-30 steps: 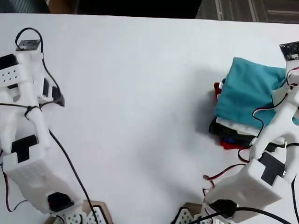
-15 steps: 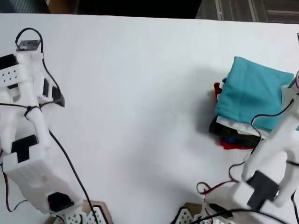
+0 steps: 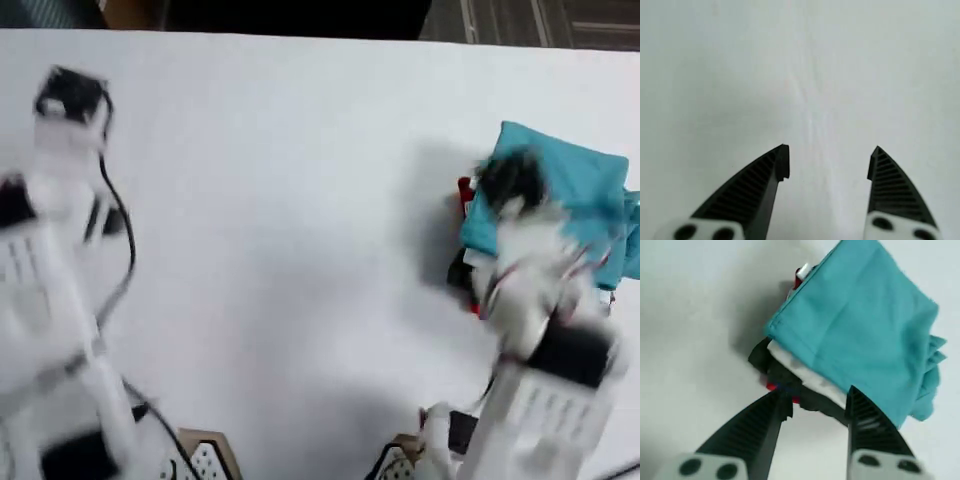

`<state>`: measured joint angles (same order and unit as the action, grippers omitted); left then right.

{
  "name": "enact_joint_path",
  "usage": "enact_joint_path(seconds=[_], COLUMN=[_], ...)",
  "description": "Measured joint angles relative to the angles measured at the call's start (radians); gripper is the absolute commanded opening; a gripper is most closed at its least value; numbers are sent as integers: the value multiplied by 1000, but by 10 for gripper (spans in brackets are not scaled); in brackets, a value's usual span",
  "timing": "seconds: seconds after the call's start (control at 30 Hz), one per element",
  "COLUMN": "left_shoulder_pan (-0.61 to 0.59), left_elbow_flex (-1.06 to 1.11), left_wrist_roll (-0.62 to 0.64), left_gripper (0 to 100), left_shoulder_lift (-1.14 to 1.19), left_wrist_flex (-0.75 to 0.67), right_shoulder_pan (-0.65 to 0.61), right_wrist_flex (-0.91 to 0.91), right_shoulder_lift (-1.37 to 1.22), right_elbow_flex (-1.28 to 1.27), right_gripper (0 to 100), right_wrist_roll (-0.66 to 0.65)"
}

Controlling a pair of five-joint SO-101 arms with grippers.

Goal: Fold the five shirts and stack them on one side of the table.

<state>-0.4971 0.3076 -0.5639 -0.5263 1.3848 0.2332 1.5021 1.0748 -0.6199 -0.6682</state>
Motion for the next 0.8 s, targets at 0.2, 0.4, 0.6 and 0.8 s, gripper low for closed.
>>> enact_joint_path(seconds=[0.2,0.4,0.6,0.8], left_shoulder_pan=[34,41,41,46], left_elbow_flex=[546,896,1178,1329], left_wrist_roll=[-58,-21,-81,-84], left_gripper=[271,271,274,272], left_shoulder_lift=[-540,-973,-1249,-1269], left_wrist_flex=[-74,-78,-77,-71], right_shoulder_pan=[-46,-118,-124,-166], right_wrist_flex=[-15,-11,-31,-98], right_shoulder_lift=[517,698,700,700], right_elbow_flex=[-321,-555,-689,-793], right_gripper=[111,71,73,69], right_wrist_roll=[91,124,269,529])
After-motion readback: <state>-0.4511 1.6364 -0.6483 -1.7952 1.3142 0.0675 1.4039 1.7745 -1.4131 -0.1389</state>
